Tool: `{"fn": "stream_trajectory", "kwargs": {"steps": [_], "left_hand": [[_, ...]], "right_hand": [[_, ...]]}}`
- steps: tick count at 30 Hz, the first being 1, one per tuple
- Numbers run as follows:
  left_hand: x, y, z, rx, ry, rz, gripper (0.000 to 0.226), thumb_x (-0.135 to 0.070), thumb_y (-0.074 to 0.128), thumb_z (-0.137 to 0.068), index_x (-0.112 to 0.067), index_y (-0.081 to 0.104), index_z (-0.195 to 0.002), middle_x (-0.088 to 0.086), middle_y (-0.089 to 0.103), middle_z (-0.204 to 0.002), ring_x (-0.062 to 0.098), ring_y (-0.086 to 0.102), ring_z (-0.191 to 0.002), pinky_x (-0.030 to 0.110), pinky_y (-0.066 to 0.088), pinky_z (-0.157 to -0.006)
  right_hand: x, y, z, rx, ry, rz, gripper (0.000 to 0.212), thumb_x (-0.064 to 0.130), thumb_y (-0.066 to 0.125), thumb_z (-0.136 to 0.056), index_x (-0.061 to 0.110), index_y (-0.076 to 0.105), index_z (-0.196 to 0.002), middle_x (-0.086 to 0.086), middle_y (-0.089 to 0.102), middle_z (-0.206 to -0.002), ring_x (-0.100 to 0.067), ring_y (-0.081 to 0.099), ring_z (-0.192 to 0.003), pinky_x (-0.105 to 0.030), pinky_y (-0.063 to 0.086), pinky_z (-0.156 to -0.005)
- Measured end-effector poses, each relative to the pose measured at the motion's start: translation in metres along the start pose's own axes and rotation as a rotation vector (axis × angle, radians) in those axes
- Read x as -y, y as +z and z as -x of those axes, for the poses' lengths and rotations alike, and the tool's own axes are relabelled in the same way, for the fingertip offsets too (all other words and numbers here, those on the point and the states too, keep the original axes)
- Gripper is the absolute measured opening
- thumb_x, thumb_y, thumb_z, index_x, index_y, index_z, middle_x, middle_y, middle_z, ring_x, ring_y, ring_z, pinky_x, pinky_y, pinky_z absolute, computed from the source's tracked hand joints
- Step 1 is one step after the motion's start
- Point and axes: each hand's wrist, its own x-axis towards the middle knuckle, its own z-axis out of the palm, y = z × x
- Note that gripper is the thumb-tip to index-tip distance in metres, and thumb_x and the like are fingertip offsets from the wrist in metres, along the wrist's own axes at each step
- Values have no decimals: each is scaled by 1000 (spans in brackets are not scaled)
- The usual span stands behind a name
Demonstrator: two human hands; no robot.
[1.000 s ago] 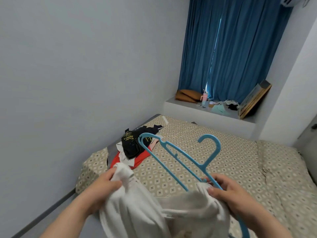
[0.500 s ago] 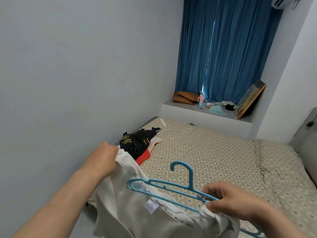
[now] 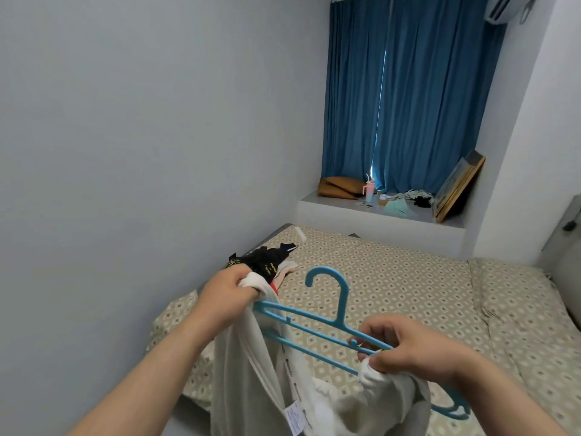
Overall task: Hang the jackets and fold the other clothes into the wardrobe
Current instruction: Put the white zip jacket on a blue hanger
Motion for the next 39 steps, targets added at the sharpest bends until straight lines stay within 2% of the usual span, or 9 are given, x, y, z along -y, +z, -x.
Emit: {"fn": "stream_trajectory", "kwargs": {"steps": [5, 11, 14, 20, 23, 27, 31, 35, 39], "left_hand": [[-16, -17, 3, -174, -51, -25, 11, -25, 59, -62, -16, 58, -56, -6, 48, -51, 16, 44, -55, 28, 31, -52], [-57, 26, 40, 231, 117, 27, 21, -27, 52, -58, -28, 71, -68, -6, 60, -60, 1, 48, -55, 25, 37, -53], [-55, 40, 57, 241, 292, -72, 35, -45, 50, -64, -12, 63, -70, 2, 56, -64, 8, 47, -58, 45, 39, -58], [-64, 66, 70, 202, 459, -362, 55, -78, 28, -75, -28, 53, -70, -13, 54, -69, 3, 52, -69, 29, 41, -62], [-77, 73, 64, 202, 390, -373, 51, -75, 35, -86, -32, 58, -71, -12, 58, -70, 4, 55, -70, 27, 42, -61], [-89, 81, 64, 224, 285, -340, 69, -83, 23, -71, -28, 65, -76, -9, 62, -74, 6, 58, -72, 30, 48, -65], [-95, 94, 71, 218, 222, -275, 61, -78, 32, -81, -26, 60, -66, -7, 61, -69, 7, 57, -66, 34, 48, -62], [-104, 100, 76, 191, 217, -205, 71, -87, 20, -65, -25, 53, -56, -6, 55, -59, 7, 51, -58, 29, 34, -52], [-109, 105, 78, 163, 223, -156, 67, -80, 24, -73, -21, 50, -54, -5, 49, -53, 7, 45, -53, 29, 29, -51]], "right_hand": [[4, -20, 23, 38, -20, -16, 19, 15, 69, -70, 18, 72, -88, -1, 70, -84, -11, 61, -78, -22, 45, -69], [-6, -29, 43, -47, -34, -93, 28, 5, 65, -72, 10, 72, -98, -1, 73, -86, -9, 63, -79, -19, 48, -68], [-12, -39, 58, -11, -27, -72, 33, 3, 66, -71, 11, 70, -103, 0, 70, -87, -10, 62, -82, -22, 48, -74], [-7, -65, 87, 54, -2, 223, 43, 18, 73, -71, 33, 65, -110, 14, 67, -89, -4, 60, -81, -24, 50, -75], [5, -75, 93, -27, -23, 515, 37, 22, 64, -78, 43, 61, -108, 23, 65, -91, 2, 61, -83, -24, 53, -77], [17, -87, 99, -156, -35, 803, 20, 34, 61, -91, 41, 54, -108, 21, 58, -86, 2, 55, -81, -17, 43, -66], [15, -95, 98, -316, 3, 1082, 15, 36, 56, -94, 37, 42, -89, 16, 52, -85, -11, 53, -83, -34, 45, -71], [-4, -102, 91, -574, -352, 1276, 16, 14, 73, -85, 20, 68, -99, 2, 72, -93, -23, 68, -91, -44, 43, -108], [-30, -103, 79, -851, -527, 1293, 35, 1, 76, -81, 1, 71, -115, -14, 72, -115, -30, 69, -107, -56, 42, -106]]}}
